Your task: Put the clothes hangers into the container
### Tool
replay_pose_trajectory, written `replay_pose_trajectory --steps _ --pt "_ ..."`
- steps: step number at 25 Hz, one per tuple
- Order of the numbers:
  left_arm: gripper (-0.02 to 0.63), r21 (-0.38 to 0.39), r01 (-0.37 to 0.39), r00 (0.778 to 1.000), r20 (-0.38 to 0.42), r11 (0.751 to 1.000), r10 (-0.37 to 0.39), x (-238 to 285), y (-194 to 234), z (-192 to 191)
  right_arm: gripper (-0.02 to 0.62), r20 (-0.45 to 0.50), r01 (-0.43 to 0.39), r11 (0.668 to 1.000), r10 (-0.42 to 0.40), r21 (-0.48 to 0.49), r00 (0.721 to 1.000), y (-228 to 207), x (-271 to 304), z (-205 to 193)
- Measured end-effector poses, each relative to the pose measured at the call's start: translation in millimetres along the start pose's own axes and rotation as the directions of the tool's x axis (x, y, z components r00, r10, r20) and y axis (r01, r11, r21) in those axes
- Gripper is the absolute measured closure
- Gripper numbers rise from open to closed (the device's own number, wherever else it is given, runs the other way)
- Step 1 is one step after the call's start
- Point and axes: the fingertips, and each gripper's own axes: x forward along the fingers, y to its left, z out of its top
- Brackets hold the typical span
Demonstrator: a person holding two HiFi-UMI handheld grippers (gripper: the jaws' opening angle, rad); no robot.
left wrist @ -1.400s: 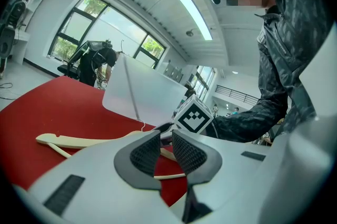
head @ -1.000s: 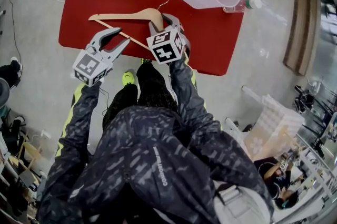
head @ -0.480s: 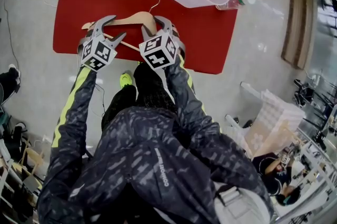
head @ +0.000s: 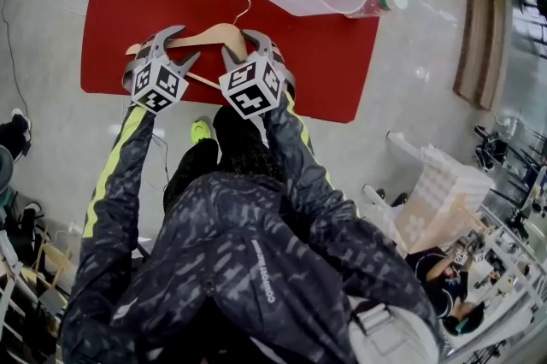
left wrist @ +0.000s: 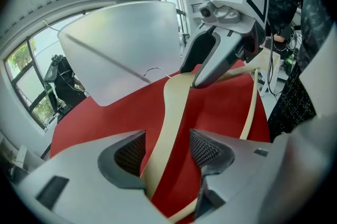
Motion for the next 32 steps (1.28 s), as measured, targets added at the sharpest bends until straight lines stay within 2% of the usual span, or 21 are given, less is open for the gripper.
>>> replay_pose_trajectory --steps 3,5,11,16,19,24,27,29,32 --pt "0.358 0.019 -0.005 1.0 -0.015 1.0 0.005 0.0 0.2 1.9 0.406 0.001 0.0 1.0 0.0 -0.004 1.0 -2.5 -2.5 -1.3" --pt "0.463 0.04 -0.014 1.0 -0.022 0.999 0.014 -2.6 1.4 2.8 0.406 0.002 0.004 1.0 -0.004 -0.018 1.0 -2.7 -4.9 -0.7" --pt "0.478 0.061 -0.003 1.0 -0.004 0.998 0.003 -3.4 2.1 10.5 0.405 0.021 -0.006 0.999 0.007 -0.039 1.0 -8.7 -10.1 3.6" --pt "0.499 0.082 0.034 0.999 0.004 0.996 -0.034 -10.2 -4.3 18.5 0.405 0.047 -0.011 0.999 0.013 -0.04 0.999 -13.6 -20.1 12.5" --pt "0.499 0.089 0.032 0.999 0.012 0.996 -0.033 -19.4 -2.3 24.4 0.406 0.063 -0.027 0.999 0.029 -0.033 0.998 -13.2 -28.7 19.6" --pt "0.5 0.113 0.014 0.999 0.039 0.994 -0.018 -42.8 7.1 43.1 0.405 0.102 -0.009 0.998 0.014 -0.055 0.995 -12.2 -53.7 40.4" --pt "0.499 0.133 0.002 0.999 0.035 0.991 -0.007 -53.6 12.2 49.0 0.402 0.118 -0.025 0.999 0.028 -0.025 0.993 -11.3 -63.3 48.2" --pt "0.503 0.135 -0.006 0.999 0.032 0.991 0.002 -60.3 16.4 51.6 0.363 0.136 -0.06 0.998 0.056 0.021 0.989 -12.9 -71.4 53.3" --pt "0.505 0.126 -0.027 0.999 0.048 0.992 0.021 -74.2 21.3 58.4 0.34 0.13 -0.123 0.99 0.114 0.064 0.985 -12.7 -80.8 55.4"
